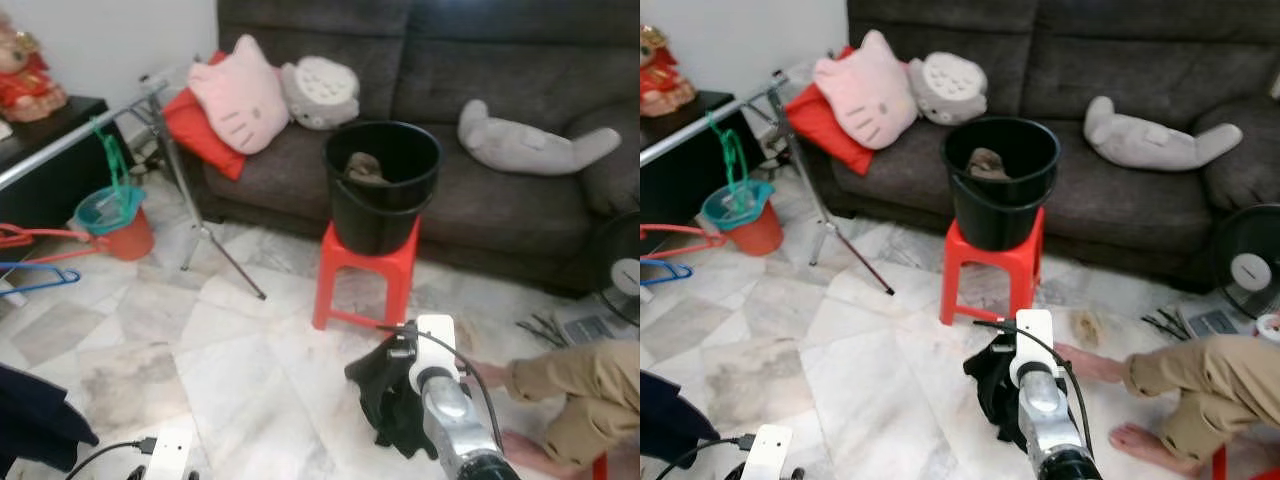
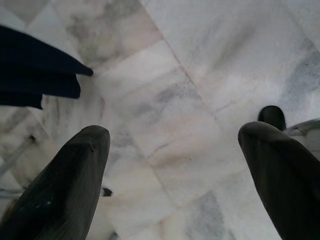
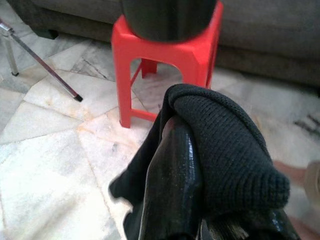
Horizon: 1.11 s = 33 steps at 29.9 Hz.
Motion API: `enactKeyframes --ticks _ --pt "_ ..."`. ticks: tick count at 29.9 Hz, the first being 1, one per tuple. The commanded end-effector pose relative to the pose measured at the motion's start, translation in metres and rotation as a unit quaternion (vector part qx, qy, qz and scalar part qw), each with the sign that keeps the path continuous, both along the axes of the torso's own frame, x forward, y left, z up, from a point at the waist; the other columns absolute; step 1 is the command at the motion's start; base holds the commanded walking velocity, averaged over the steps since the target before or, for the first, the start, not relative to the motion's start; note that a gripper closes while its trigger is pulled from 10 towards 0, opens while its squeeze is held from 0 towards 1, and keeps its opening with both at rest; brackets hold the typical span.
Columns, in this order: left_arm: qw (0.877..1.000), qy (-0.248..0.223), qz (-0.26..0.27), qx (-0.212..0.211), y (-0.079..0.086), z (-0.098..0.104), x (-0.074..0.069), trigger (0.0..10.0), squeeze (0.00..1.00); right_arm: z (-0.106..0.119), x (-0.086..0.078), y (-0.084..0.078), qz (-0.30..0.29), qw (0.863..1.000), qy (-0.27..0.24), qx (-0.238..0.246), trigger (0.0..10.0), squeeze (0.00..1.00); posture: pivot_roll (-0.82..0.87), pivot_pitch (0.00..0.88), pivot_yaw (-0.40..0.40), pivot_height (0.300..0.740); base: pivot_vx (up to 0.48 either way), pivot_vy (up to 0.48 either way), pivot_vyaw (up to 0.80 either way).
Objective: Hang hanger
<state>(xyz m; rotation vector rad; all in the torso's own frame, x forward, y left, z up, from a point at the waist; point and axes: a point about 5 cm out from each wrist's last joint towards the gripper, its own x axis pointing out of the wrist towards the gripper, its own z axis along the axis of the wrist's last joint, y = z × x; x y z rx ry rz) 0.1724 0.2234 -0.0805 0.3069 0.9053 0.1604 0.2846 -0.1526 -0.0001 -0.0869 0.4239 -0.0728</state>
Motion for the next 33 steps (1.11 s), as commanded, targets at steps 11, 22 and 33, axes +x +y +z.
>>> enactKeyframes --ticks 11,22,33 --pt "1.0 0.012 0.006 -0.007 0.002 -0.001 -0.002 10.0 0.0 0.009 0.008 0.007 0.026 0.999 -0.023 -0.002 10.0 0.0 0.01 0.0 0.041 0.74 0.0 0.0 0.8" --pt "1.0 0.014 0.006 -0.007 0.001 -0.002 -0.002 10.0 0.0 0.012 0.012 0.002 0.026 0.999 -0.029 -0.007 10.0 0.0 0.0 0.0 0.035 0.74 0.0 0.0 0.8" --pt "1.0 0.014 0.008 -0.009 0.001 -0.002 -0.003 10.0 0.0 0.018 0.016 -0.003 0.021 0.999 -0.04 -0.011 10.0 0.0 0.0 0.0 0.034 0.74 0.0 0.0 0.8"
